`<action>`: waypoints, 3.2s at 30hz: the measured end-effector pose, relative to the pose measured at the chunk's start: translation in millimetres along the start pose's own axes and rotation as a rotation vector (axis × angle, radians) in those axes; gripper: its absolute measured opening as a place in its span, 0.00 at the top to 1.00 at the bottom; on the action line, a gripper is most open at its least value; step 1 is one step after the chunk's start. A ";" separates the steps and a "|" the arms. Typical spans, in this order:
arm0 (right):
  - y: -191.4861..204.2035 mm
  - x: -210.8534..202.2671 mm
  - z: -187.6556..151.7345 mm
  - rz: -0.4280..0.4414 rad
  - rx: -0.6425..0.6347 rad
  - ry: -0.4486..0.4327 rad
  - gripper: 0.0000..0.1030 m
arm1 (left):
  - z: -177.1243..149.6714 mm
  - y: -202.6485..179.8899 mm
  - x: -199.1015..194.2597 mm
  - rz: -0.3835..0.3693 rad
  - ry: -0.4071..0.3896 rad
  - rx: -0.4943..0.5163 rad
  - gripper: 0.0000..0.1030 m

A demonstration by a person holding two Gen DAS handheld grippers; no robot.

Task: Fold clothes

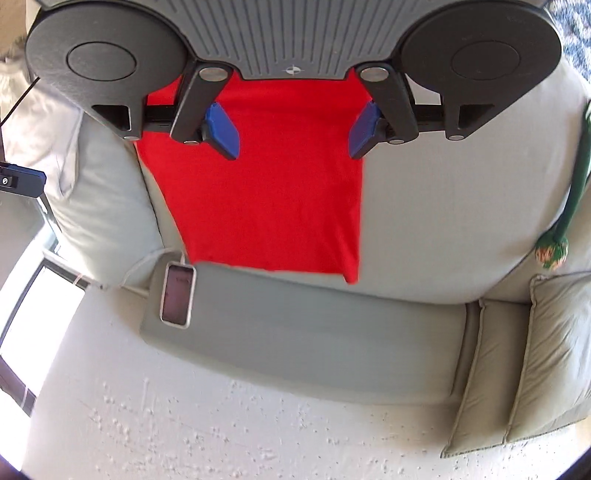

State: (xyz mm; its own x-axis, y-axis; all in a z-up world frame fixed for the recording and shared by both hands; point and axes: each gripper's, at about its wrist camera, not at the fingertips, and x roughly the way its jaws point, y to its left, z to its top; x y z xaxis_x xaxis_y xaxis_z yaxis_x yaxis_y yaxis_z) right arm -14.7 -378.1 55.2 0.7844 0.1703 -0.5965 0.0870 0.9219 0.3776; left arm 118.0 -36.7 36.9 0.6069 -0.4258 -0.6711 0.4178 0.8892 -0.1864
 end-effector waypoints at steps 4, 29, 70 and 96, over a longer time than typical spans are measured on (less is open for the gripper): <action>-11.2 25.9 36.0 -0.024 0.066 -0.035 0.21 | 36.1 14.8 37.8 0.043 -0.009 -0.023 0.37; -199.9 339.1 134.5 -0.299 0.319 0.011 0.58 | 121.5 108.4 352.4 0.000 0.021 -0.156 0.44; -141.3 37.5 -76.4 -0.082 0.820 0.098 0.95 | -65.0 45.9 39.2 0.062 0.043 -0.176 0.94; -97.6 -1.8 -101.2 -0.247 0.503 0.220 0.67 | -87.8 32.6 -19.1 0.279 -0.060 -0.239 0.64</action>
State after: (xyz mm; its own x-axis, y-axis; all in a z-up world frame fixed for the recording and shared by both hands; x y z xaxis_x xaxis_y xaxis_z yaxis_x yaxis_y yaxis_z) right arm -86.8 -433.2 -52.3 0.5632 0.0891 -0.8215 0.5728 0.6745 0.4658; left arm 60.6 15.1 -19.4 0.7169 -0.1638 -0.6776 0.0647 0.9834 -0.1693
